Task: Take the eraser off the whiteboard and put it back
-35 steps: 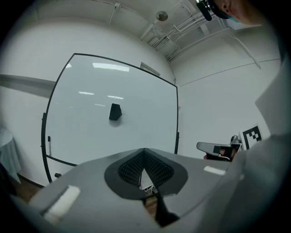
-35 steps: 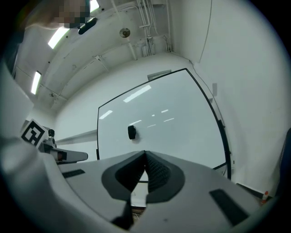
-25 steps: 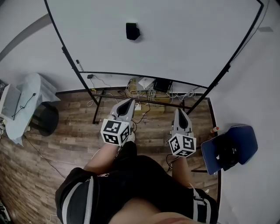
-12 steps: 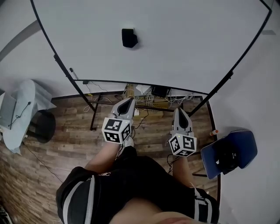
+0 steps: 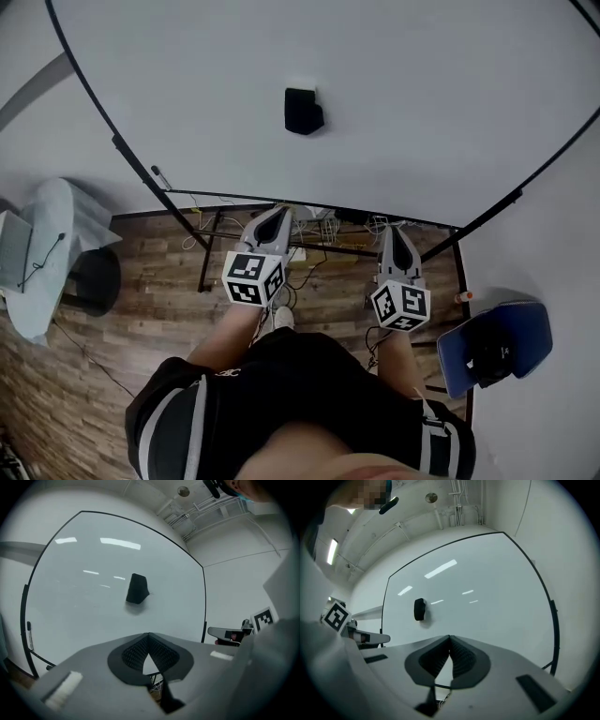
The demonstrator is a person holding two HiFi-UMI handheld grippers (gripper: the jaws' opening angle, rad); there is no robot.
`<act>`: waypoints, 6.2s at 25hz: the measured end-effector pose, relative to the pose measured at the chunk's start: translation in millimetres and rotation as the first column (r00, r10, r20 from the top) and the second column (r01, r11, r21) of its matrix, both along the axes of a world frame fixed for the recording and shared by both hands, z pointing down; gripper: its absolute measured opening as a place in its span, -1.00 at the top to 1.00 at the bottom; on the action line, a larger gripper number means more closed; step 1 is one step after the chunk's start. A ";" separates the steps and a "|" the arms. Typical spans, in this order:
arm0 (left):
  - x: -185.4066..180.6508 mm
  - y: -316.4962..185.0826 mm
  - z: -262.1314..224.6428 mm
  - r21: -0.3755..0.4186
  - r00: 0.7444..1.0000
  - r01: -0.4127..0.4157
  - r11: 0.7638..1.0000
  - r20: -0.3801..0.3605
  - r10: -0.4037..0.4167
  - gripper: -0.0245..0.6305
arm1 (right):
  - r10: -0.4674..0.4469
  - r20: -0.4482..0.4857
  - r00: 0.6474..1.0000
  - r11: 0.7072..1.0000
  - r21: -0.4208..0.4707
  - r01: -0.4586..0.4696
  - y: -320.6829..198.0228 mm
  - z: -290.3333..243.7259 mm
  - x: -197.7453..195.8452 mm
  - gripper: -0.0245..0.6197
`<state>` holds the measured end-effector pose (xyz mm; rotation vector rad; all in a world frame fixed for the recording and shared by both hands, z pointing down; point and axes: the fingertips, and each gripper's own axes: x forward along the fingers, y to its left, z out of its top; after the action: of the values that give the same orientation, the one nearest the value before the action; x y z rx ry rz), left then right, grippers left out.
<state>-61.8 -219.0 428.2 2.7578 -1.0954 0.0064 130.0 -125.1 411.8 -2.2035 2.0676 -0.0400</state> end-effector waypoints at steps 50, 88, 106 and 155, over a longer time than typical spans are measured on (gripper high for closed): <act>45.5 -129.2 -105.4 0.271 0.962 0.246 0.931 0.046 -0.268 0.57 | 0.045 0.151 0.988 0.999 -0.012 -0.044 -62.7 21.9 111.2 0.90; -30.1 -62.3 14.8 0.097 0.931 0.351 0.931 0.074 -0.359 0.88 | -0.224 -0.003 0.975 0.975 -0.001 0.224 -127.3 17.7 40.3 0.90; -23.9 -64.2 21.5 0.071 0.949 0.302 0.951 0.078 -0.307 0.88 | -0.195 0.041 0.980 0.980 -0.023 0.196 -120.9 24.8 39.4 0.90; 138.6 -85.6 -48.6 0.262 0.994 0.055 0.964 0.075 -0.077 0.86 | 0.117 0.074 0.990 0.992 -0.056 -0.113 -8.0 43.4 168.2 0.90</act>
<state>76.8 -304.6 379.7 2.9722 -1.2951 -0.0321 298.2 -133.2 455.1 -2.3084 1.9180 -0.1670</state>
